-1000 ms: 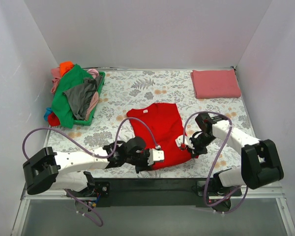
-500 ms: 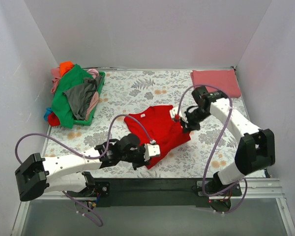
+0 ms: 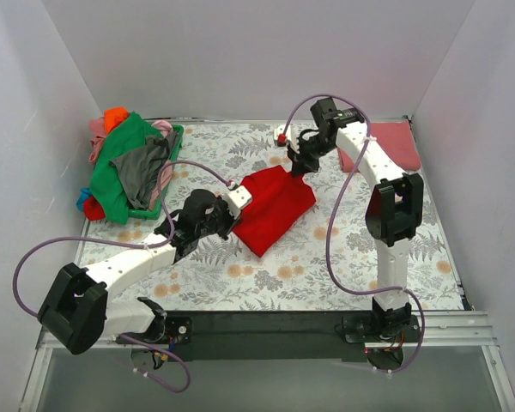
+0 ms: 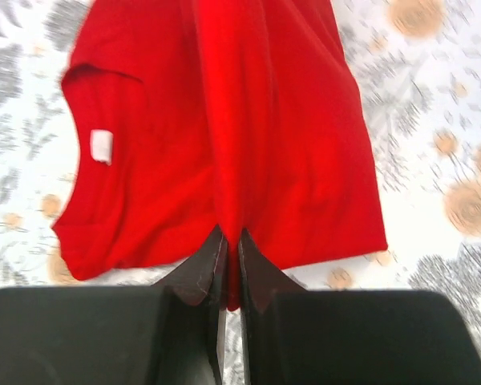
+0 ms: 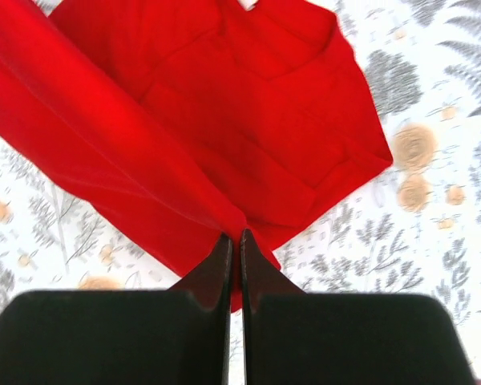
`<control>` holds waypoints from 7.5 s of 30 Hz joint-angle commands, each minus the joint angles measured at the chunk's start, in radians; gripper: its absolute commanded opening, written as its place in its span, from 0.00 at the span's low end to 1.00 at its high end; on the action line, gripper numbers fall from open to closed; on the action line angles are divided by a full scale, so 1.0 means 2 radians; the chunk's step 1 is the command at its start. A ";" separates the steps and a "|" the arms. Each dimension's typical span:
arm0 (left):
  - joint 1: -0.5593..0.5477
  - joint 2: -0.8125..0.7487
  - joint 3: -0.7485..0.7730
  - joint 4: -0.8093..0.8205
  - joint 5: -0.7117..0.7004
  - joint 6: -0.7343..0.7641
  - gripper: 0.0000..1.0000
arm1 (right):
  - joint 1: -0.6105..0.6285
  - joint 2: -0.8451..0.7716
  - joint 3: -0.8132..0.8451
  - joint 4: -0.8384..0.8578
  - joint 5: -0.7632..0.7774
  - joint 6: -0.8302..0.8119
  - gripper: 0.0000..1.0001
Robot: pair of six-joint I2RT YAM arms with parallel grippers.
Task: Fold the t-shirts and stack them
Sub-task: Fold the tshirt
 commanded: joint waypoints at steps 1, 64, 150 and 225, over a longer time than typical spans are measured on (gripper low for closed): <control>0.016 -0.015 0.017 0.059 -0.031 -0.009 0.00 | -0.001 0.016 0.058 0.020 -0.025 0.045 0.01; 0.202 0.228 0.099 0.132 -0.135 -0.085 0.00 | 0.079 0.160 0.071 0.419 0.184 0.344 0.01; 0.187 0.311 0.114 0.066 0.151 -0.423 0.08 | -0.057 0.070 -0.171 0.418 -0.024 0.581 0.01; 0.187 -0.136 -0.014 -0.044 0.066 -0.274 0.45 | -0.032 0.067 -0.095 0.282 0.204 0.582 0.98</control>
